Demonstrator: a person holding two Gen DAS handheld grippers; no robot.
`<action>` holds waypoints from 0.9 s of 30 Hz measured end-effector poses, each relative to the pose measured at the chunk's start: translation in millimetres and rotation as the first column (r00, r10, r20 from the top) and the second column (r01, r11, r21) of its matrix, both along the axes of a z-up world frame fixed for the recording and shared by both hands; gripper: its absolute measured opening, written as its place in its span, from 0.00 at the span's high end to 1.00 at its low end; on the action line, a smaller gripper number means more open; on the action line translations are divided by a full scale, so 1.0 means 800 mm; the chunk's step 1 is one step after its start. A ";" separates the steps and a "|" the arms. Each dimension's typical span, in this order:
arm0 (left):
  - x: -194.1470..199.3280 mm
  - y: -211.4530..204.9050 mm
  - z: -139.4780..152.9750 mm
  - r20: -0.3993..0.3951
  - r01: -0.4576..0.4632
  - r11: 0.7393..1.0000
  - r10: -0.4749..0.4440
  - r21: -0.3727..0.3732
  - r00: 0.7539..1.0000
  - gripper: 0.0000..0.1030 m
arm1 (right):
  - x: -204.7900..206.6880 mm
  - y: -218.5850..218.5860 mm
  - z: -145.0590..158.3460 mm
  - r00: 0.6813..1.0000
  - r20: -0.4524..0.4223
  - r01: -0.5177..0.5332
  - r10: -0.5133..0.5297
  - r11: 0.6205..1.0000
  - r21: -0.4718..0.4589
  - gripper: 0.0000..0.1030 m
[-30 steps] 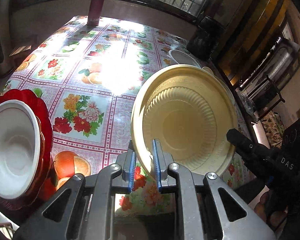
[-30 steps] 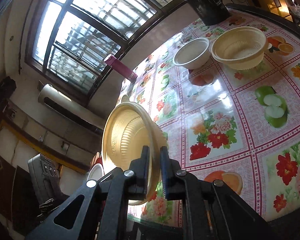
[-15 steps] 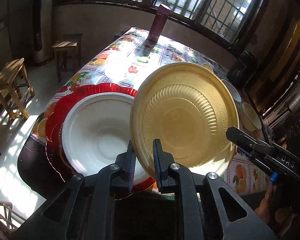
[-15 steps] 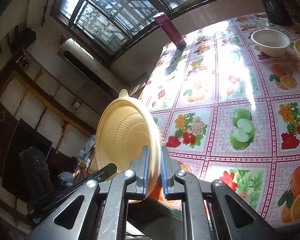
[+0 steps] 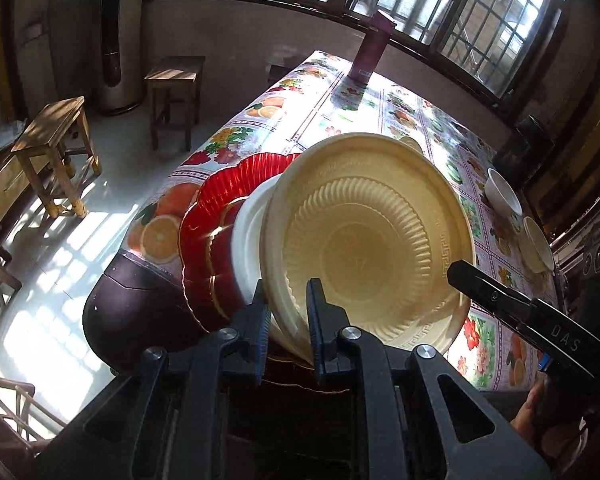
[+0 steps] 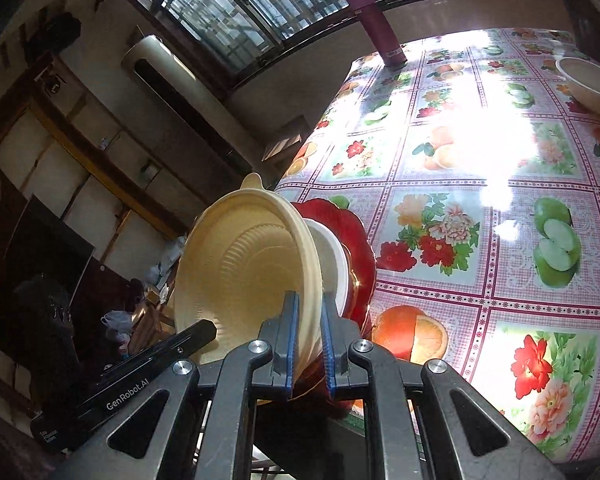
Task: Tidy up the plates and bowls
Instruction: 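Lower the cream bowl into the white bowl and open both grippers, then move both open grippers back toward the remaining white bowl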
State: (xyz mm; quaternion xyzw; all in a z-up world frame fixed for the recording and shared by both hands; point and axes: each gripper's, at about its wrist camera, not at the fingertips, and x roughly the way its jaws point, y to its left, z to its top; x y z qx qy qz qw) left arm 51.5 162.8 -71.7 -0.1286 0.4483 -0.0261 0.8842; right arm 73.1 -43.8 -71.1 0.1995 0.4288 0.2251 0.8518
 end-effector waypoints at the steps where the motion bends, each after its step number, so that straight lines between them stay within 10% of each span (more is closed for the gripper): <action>1: -0.001 0.003 -0.002 -0.001 -0.002 1.000 0.002 0.001 1.000 0.85 | 0.001 0.003 -0.002 1.000 0.004 -0.001 0.001 1.000 -0.009 0.90; 9: -0.013 0.015 0.009 0.059 -0.051 0.997 0.048 0.053 0.997 0.85 | -0.006 0.023 -0.006 0.998 0.065 0.000 0.005 0.997 -0.078 0.82; 18: -0.055 -0.006 0.065 0.355 -0.213 0.947 0.117 0.242 0.927 0.18 | -0.032 -0.038 0.017 0.975 0.210 0.075 -0.068 0.997 -0.029 0.25; 27: -0.042 -0.109 0.060 0.324 0.134 0.991 -0.135 0.024 0.937 0.05 | -0.039 -0.172 -0.007 0.970 0.157 0.180 -0.183 0.983 0.036 0.00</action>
